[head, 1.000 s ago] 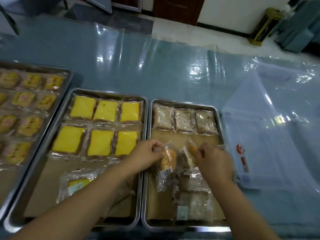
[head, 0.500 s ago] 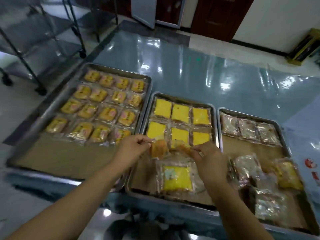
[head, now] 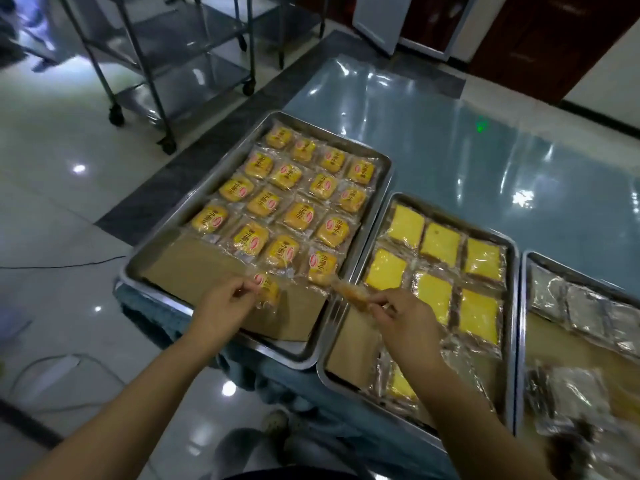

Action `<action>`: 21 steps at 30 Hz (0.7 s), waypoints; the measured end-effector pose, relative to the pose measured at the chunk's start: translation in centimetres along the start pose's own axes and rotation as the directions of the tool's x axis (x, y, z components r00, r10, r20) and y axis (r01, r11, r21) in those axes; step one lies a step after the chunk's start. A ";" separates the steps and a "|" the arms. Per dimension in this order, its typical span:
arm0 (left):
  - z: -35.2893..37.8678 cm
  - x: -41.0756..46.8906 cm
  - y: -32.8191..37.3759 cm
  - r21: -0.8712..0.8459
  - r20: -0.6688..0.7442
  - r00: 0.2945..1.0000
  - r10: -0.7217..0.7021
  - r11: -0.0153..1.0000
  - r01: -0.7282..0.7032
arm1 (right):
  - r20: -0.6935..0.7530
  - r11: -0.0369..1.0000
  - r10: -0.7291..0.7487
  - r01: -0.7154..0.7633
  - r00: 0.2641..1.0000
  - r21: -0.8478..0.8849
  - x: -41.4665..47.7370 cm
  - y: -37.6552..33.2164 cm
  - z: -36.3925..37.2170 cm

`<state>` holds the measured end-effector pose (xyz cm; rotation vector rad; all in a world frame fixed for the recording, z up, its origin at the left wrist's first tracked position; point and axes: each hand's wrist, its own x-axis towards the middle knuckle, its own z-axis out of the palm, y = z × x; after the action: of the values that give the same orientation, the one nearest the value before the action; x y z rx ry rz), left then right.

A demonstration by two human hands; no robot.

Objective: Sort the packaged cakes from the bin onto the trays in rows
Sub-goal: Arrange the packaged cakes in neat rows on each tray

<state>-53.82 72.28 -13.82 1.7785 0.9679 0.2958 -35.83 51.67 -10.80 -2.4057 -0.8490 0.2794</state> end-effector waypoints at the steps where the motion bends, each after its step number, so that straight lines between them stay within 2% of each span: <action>1: -0.5 -0.1 -0.4 0.059 -0.017 1.000 0.008 0.998 -0.007 | 0.013 1.000 -0.024 0.024 1.000 -0.002 0.4 -0.3 0.3; 5: -2.2 0.1 -1.8 0.256 -0.116 0.993 -0.004 0.966 0.034 | 0.048 0.991 -0.136 0.135 0.990 0.010 1.6 -1.1 1.4; 13: -5.7 1.6 -4.6 0.352 -0.245 0.968 0.053 0.935 0.038 | 0.108 0.952 -0.306 0.307 0.946 0.005 3.2 -4.2 3.5; 18: -8.7 3.8 -6.3 0.456 -0.274 0.954 0.119 0.890 0.020 | 0.160 0.938 -0.337 0.346 0.928 -0.032 3.9 -7.1 6.3; 21: -11.0 5.5 -7.2 0.560 -0.225 0.949 0.221 0.826 -0.060 | 0.139 0.934 -0.346 0.354 0.928 -0.038 3.7 -9.5 8.4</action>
<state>-60.34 84.65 -16.69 2.3924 1.2081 0.4028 -40.87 63.75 -12.20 -2.2554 -1.3447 0.2743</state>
